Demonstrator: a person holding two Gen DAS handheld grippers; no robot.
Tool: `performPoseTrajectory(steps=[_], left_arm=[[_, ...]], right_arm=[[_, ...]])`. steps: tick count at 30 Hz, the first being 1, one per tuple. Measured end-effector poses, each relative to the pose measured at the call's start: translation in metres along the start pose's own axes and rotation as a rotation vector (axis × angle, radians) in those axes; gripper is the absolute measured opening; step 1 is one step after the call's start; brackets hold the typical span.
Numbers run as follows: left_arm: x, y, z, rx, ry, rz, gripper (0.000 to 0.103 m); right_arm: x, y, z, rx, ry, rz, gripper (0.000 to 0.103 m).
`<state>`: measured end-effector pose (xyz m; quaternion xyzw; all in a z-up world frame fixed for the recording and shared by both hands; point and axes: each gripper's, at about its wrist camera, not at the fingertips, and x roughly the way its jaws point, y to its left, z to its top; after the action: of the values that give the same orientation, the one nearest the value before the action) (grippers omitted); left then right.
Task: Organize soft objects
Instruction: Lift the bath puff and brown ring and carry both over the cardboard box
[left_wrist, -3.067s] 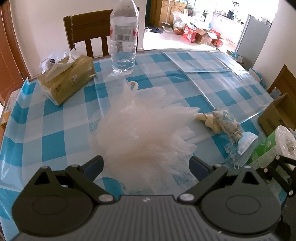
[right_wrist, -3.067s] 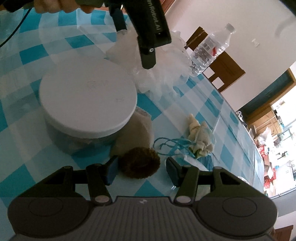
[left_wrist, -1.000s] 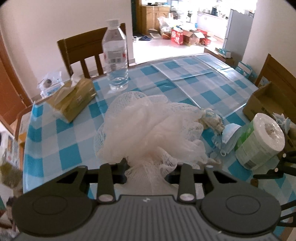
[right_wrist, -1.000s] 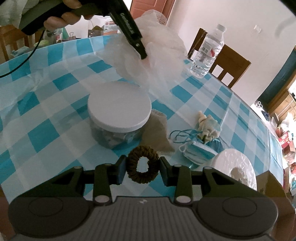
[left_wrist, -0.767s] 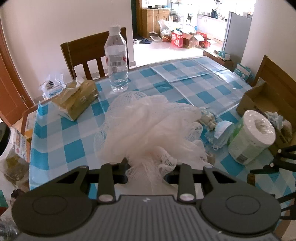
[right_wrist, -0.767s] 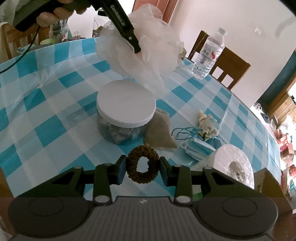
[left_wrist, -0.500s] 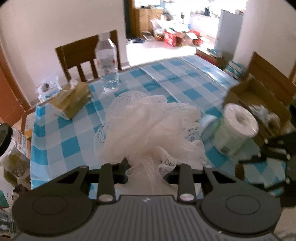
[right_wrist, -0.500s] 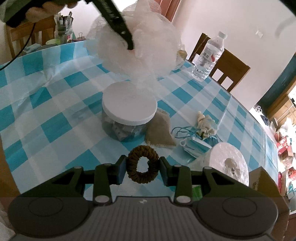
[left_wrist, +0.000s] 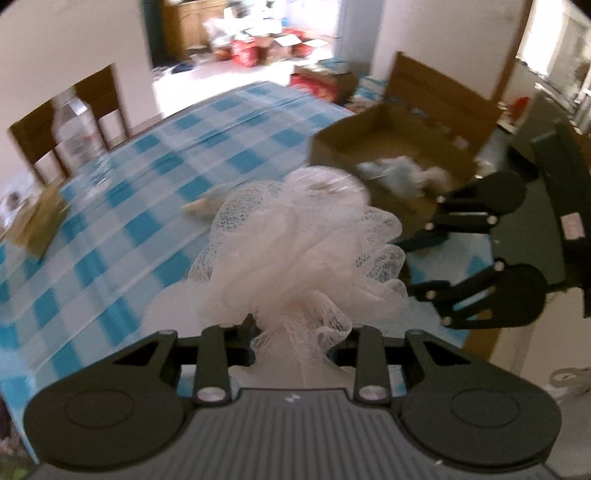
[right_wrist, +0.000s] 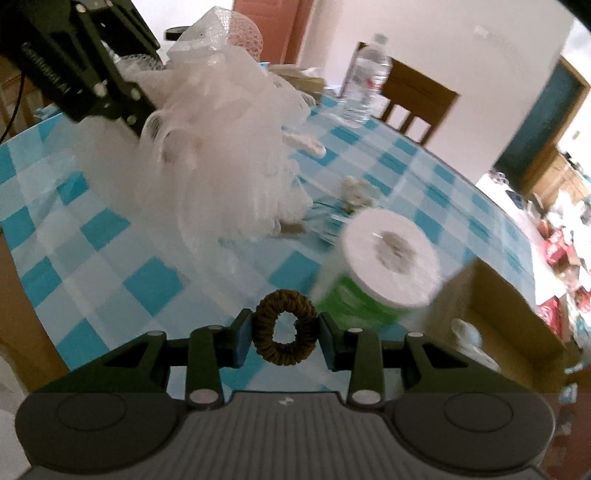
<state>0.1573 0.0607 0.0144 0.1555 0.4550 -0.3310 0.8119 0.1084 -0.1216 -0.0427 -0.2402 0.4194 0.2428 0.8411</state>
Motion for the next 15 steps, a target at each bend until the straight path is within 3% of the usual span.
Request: performPoseTrajectory(steps=[7,15], left_arm=[[0.009,-0.057,0.056,0.12,-0.076,-0.078,0.031],[0.045,-0.114,0.139,0.243,-0.158,-0.092,0.032]], right_arm=[[-0.033,-0.05,-0.034,0.084,-0.006,-0.105,0.043],[-0.062,-0.113,-0.078,0.183,-0.025,-0.187,0.043]])
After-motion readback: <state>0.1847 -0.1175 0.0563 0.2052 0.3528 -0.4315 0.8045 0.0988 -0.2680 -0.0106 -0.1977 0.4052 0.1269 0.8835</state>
